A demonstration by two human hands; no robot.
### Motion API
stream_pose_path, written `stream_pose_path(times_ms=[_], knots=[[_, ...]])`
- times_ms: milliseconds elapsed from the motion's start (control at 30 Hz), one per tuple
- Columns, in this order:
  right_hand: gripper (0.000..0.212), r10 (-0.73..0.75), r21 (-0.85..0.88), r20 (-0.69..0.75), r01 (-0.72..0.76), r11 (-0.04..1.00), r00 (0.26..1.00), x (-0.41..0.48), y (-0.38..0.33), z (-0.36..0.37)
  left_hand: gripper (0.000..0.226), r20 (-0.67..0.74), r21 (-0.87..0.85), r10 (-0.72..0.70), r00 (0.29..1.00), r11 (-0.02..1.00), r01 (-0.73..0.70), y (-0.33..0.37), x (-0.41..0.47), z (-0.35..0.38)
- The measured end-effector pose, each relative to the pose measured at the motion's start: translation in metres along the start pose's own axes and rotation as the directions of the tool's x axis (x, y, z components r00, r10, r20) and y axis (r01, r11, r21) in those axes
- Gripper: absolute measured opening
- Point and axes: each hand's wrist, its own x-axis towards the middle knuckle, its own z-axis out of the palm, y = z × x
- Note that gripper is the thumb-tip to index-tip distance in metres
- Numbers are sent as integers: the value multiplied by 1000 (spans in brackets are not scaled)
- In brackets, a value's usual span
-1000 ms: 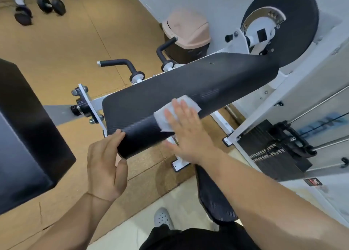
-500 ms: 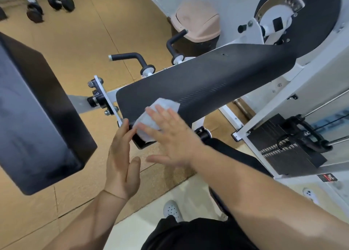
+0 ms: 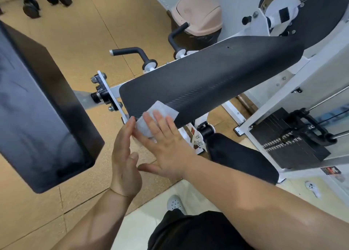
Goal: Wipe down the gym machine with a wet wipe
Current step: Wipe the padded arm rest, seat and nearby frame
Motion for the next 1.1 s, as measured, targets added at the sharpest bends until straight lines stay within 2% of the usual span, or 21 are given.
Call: stream_pose_path(times_ms=[67, 133, 200, 267, 333, 400, 467, 533, 600, 633, 733, 800, 867, 900, 967, 1000, 1033, 1067, 1100], knots=[[87, -51, -7, -27, 51, 999, 998, -2, 14, 3, 90, 12, 15, 5, 1000, 1000, -5, 0, 2, -3], [82, -16, -26, -39, 15, 1000, 999, -7, 43, -3, 85, 34, 47, 16, 999, 999, -17, -1, 2, -6], [82, 191, -23, -93, -194, 981, 977, -14, 79, -12, 74, 37, 80, 20, 999, 997, -23, -3, 1, -8], [87, 427, 9, -115, -429, 903, 897, -15, 103, -23, 72, 25, 121, 26, 999, 992, -29, -2, 0, -7], [96, 532, 17, -88, -532, 846, 842, -10, 101, -25, 79, 22, 162, 51, 998, 985, -54, -2, 2, -4], [99, 468, 79, -102, -462, 883, 878, -8, 71, -14, 83, 27, 223, 76, 997, 972, -80, -3, 4, 0], [97, 261, 142, -117, -244, 959, 958, -15, 27, 6, 85, 36, 288, 90, 995, 953, -96, -3, 5, 3], [97, 92, 93, -1, -92, 991, 996, -25, -3, 24, 83, 6, 303, 80, 997, 950, -78, 1, 10, 5], [94, 65, 66, 143, -75, 995, 988, -30, -8, 37, 72, -39, 301, 61, 997, 953, -47, 7, 19, 7], [94, 66, 72, 138, -76, 994, 988, -31, -5, 41, 65, -53, 318, 58, 997, 947, -38, 8, 24, 7], [99, 140, 119, -90, -129, 985, 986, -29, 6, 51, 62, -57, 366, 78, 995, 929, -52, 7, 35, 5], [100, 270, 209, -209, -227, 951, 940, -22, 14, 49, 62, -80, 379, 80, 994, 924, -44, 7, 37, 7], [100, 417, 303, -286, -332, 893, 863, -11, 27, 38, 62, -80, 423, 90, 993, 905, -48, 8, 34, 11], [100, 513, 372, -320, -393, 841, 797, -5, 37, 32, 61, -70, 459, 102, 992, 887, -59, 9, 33, 12], [100, 732, 526, -319, -530, 665, 601, 6, 64, 19, 59, -44, 518, 114, 993, 852, -75, 11, 32, 13], [102, 811, 585, -294, -576, 571, 506, 9, 78, 13, 58, -30, 536, 112, 993, 840, -79, 12, 32, 13], [105, 852, 618, -273, -598, 511, 446, 10, 86, 9, 58, -19, 553, 106, 994, 829, -78, 14, 32, 14], [106, 861, 633, -268, -595, 496, 433, 11, 87, 7, 59, -11, 570, 94, 996, 819, -71, 16, 33, 14], [107, 841, 638, -280, -565, 523, 463, 11, 80, 8, 59, -6, 583, 86, 996, 809, -66, 18, 34, 16]])
